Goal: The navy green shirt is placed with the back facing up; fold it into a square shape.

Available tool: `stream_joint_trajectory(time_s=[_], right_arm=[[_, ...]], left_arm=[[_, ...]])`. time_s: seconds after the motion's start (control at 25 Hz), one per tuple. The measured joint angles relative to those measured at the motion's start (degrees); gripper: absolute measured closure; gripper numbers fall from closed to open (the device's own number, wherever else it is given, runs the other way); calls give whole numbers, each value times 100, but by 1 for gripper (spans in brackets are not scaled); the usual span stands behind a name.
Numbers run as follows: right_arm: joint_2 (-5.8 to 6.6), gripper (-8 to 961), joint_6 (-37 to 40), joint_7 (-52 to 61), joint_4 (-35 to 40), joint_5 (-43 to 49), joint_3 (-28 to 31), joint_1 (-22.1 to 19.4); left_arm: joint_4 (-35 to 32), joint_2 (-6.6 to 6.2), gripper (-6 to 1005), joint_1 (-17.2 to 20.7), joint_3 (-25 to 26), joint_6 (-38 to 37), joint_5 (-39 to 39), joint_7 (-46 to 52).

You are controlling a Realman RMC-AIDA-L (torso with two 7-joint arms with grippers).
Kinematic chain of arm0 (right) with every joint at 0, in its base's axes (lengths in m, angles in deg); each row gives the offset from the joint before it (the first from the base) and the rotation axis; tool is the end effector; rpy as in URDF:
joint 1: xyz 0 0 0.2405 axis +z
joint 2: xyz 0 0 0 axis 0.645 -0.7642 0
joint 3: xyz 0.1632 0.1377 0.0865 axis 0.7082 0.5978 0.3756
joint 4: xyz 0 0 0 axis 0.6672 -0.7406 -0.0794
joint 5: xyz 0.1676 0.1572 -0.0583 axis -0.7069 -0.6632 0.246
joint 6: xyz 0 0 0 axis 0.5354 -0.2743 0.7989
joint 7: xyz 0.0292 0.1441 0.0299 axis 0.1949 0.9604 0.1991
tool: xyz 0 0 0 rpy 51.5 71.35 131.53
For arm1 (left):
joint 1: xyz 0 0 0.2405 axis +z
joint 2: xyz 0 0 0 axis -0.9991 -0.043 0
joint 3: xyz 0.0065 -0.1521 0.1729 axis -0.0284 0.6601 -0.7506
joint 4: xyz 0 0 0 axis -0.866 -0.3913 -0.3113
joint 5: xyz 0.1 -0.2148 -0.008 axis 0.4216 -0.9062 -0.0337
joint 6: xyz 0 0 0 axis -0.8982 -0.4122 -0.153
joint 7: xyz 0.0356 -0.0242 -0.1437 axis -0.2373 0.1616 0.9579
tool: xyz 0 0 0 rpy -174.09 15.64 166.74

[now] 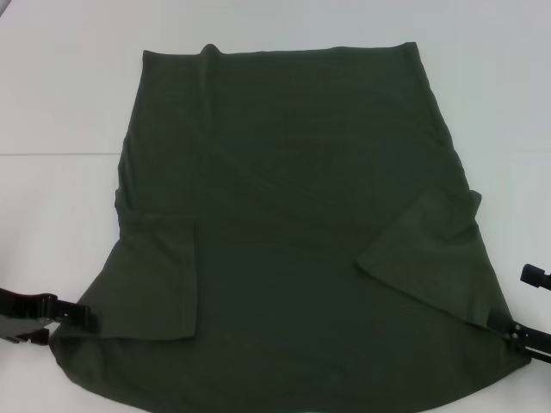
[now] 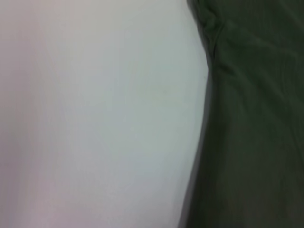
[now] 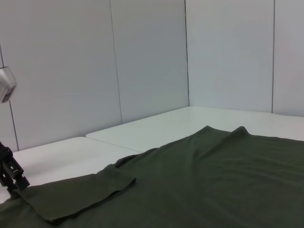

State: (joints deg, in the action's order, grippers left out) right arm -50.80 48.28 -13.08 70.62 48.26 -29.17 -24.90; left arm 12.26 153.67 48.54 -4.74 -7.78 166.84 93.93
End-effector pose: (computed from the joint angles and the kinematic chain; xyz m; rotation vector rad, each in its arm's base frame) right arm 0.3476 0.2681 0.0463 -2.3200 0.5244 0.7364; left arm -0.3242 0.3736 0.0719 -2.0002 -1.8588 0.0777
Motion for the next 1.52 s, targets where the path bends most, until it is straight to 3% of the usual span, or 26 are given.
stream_joint_trajectory(time_s=[1.52], right_arm=[[0,8,14,78,1,0,0,60]], left_arm=[[157,27,139,-177,-317,18,35,-5]])
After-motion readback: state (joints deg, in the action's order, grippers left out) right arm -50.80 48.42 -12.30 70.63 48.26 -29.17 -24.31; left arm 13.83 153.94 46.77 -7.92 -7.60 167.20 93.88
